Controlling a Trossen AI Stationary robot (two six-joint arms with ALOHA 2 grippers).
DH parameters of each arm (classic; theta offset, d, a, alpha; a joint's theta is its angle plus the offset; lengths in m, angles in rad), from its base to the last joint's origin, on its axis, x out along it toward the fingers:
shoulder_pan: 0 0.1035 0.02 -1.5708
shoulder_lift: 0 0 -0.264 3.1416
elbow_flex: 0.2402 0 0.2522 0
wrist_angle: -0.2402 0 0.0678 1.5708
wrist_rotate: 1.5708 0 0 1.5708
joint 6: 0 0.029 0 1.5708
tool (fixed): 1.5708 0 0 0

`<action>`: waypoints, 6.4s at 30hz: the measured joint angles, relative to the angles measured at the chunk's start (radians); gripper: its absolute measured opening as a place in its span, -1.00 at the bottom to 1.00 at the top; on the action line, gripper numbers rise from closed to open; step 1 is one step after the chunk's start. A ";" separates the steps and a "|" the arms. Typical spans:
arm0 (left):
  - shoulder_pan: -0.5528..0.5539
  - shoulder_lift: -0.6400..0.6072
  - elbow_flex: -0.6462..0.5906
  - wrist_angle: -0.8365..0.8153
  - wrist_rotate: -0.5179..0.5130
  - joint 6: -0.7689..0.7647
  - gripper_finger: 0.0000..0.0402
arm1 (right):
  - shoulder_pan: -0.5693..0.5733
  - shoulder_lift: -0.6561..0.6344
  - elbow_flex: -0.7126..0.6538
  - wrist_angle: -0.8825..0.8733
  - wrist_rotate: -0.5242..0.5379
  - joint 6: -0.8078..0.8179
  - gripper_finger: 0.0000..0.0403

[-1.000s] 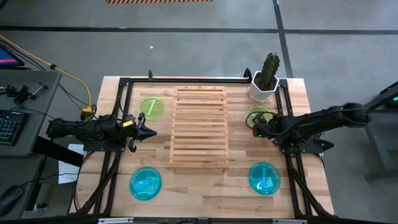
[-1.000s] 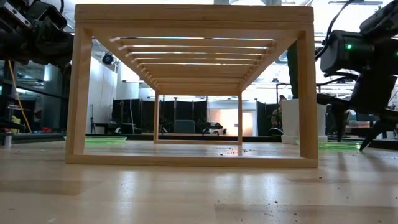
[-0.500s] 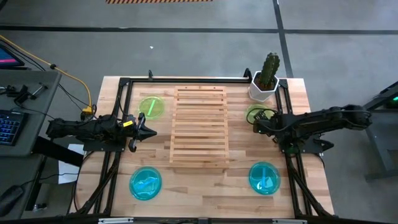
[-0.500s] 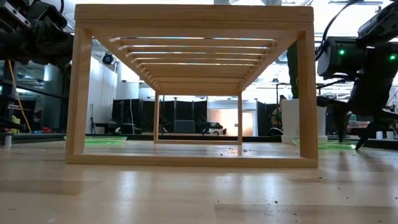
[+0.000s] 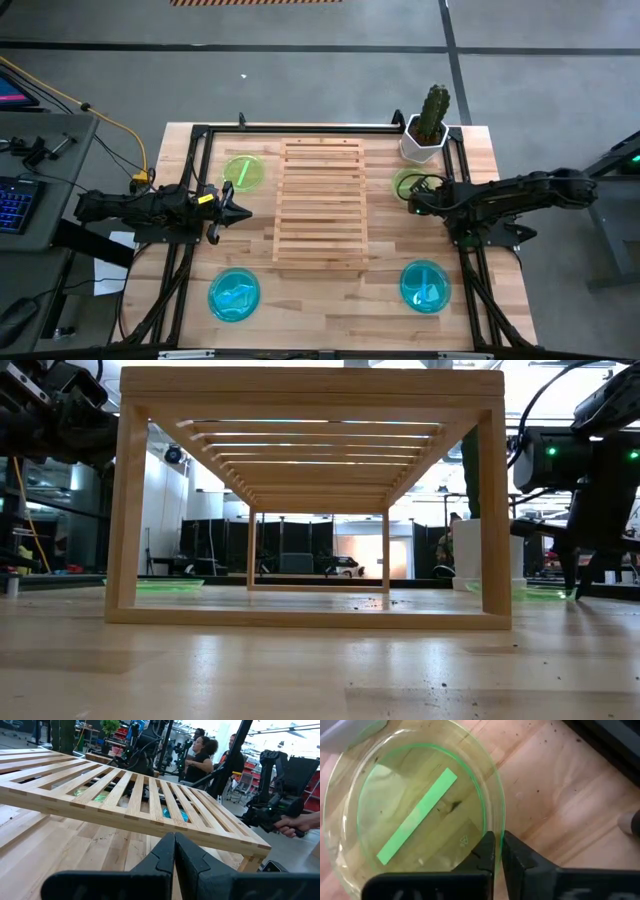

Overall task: Place and stack plates onto a shelf
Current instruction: Put the right green plate on the shelf, then put the left blue plate on the shelf

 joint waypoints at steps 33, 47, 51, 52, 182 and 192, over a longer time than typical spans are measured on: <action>0.000 0.000 0.000 0.000 0.000 0.000 -0.98 | 0.183 -0.094 0.593 -0.698 0.161 -0.327 -1.00; 0.000 0.000 0.000 0.000 0.000 0.000 -0.98 | 0.190 -0.098 0.953 -0.810 0.232 -0.660 -1.00; 0.000 0.000 0.000 0.000 0.000 0.000 -0.98 | 0.190 -0.098 1.019 -0.768 0.323 -0.710 -1.00; 0.000 0.000 0.000 0.000 0.000 0.000 -0.98 | 0.190 -0.098 1.028 -0.738 0.343 -0.731 -1.00; 0.000 -0.001 0.000 0.173 -0.009 -0.082 -0.98 | -0.048 -0.103 0.951 -0.077 -0.233 -1.615 -0.24; 0.001 0.031 0.051 0.652 -0.299 -0.226 -0.98 | 0.059 -0.098 0.950 -0.081 -0.092 -1.543 -0.24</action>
